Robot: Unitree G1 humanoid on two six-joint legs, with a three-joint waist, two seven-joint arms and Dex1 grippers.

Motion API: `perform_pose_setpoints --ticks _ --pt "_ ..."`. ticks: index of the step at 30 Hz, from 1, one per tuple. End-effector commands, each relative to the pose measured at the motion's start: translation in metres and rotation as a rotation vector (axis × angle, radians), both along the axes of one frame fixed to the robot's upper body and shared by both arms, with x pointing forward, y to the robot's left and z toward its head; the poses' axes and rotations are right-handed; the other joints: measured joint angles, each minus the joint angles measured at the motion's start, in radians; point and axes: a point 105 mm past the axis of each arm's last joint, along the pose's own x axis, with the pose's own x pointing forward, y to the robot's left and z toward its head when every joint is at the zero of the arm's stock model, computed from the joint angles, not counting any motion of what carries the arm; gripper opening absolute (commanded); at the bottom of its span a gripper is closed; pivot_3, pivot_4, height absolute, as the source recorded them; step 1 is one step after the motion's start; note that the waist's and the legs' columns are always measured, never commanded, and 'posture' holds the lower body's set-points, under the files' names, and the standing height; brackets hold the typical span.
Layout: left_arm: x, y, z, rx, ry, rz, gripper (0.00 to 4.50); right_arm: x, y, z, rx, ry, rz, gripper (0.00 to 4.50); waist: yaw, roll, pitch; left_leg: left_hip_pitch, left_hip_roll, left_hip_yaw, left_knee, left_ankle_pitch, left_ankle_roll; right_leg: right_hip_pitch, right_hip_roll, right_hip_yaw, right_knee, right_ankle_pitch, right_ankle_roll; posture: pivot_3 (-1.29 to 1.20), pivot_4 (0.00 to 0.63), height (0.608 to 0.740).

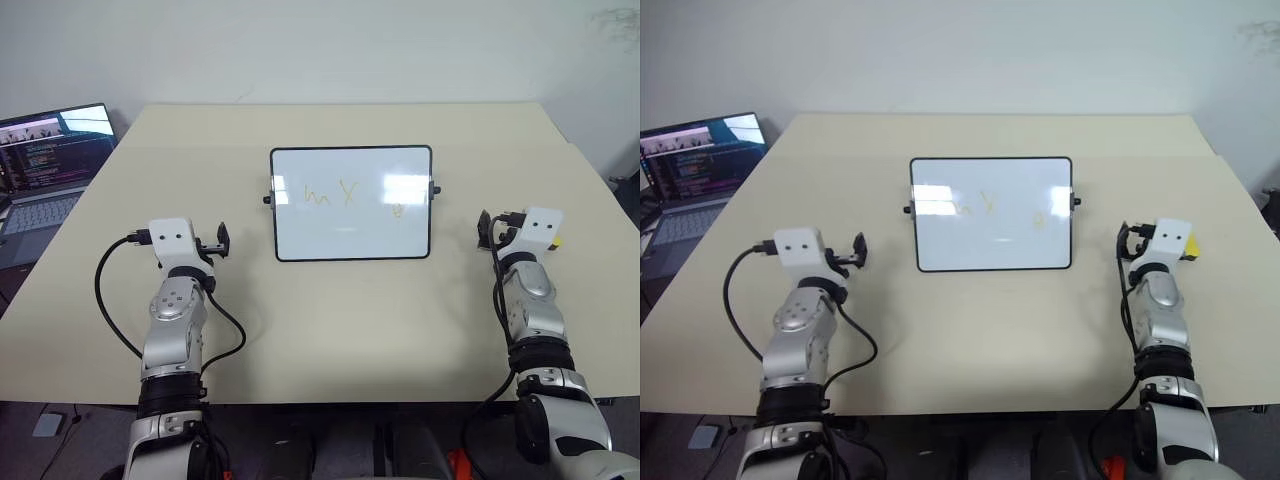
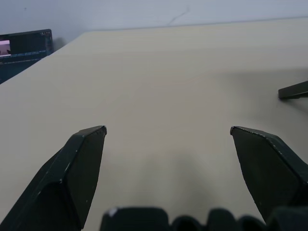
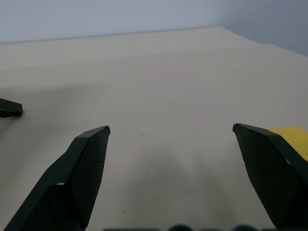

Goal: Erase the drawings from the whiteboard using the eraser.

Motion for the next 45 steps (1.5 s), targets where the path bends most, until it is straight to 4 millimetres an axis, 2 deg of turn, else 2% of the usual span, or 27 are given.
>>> perform_pose_setpoints --ticks 1,5,24,30,34,40,43,45 --pt "0.002 -0.003 0.012 0.006 -0.041 -0.018 4.50 0.000 -0.004 0.018 -0.007 -0.060 -0.011 4.48 0.000 0.000 0.000 0.000 0.000 0.000 0.000 0.000 0.000 0.000 0.000 0.000 0.000 0.000 0.000 0.00 0.150 0.740" --pt "0.000 -0.001 0.011 -0.034 -0.047 -0.007 4.50 0.000 -0.004 0.020 -0.010 -0.061 -0.009 4.48 0.000 0.000 0.000 0.000 0.000 0.000 0.000 0.000 0.000 0.000 0.000 0.000 0.000 0.000 0.000 0.00 0.150 0.740" --pt "0.001 -0.001 0.008 -0.003 -0.020 -0.026 4.50 0.000 -0.008 0.027 -0.017 -0.052 -0.018 4.48 0.000 0.000 0.000 0.000 0.000 0.000 0.000 0.000 0.000 0.000 0.000 0.000 0.000 0.000 0.000 0.00 0.150 0.740" --pt "-0.001 0.001 0.008 0.012 -0.018 -0.023 4.50 0.003 -0.008 0.041 -0.030 -0.055 -0.004 4.48 0.000 0.000 0.000 0.000 0.000 0.000 0.000 0.000 0.000 0.000 0.000 0.000 0.000 0.000 0.000 0.00 0.150 0.740" --pt "0.001 0.000 0.023 0.040 -0.044 -0.105 4.50 0.006 -0.030 0.065 -0.043 -0.048 -0.056 4.48 0.000 0.000 0.001 0.000 0.000 0.000 0.000 0.000 0.000 0.000 0.000 0.000 0.000 0.000 0.000 0.00 0.150 0.740" --pt "-0.003 -0.030 0.056 0.096 -0.049 -0.395 4.50 0.013 -0.056 0.063 -0.007 0.101 -0.035 4.48 0.001 0.000 0.001 -0.002 0.000 0.000 0.000 0.000 0.000 -0.001 0.000 -0.001 -0.001 0.000 0.000 0.00 0.150 0.740" --pt "-0.012 -0.061 0.079 0.095 -0.053 -0.605 4.50 0.015 -0.070 0.063 -0.020 0.170 -0.029 4.48 0.000 0.000 0.002 -0.002 0.000 0.000 -0.001 0.000 0.001 -0.001 0.000 -0.001 -0.002 0.000 0.000 0.00 0.150 0.740" --pt "-0.026 -0.097 0.091 0.105 -0.022 -0.811 4.50 0.013 -0.081 0.060 -0.036 0.231 -0.038 4.48 0.000 0.000 0.003 -0.003 0.000 0.000 0.000 0.000 0.001 -0.001 0.000 -0.001 -0.002 0.000 0.000 0.00 0.150 0.740"
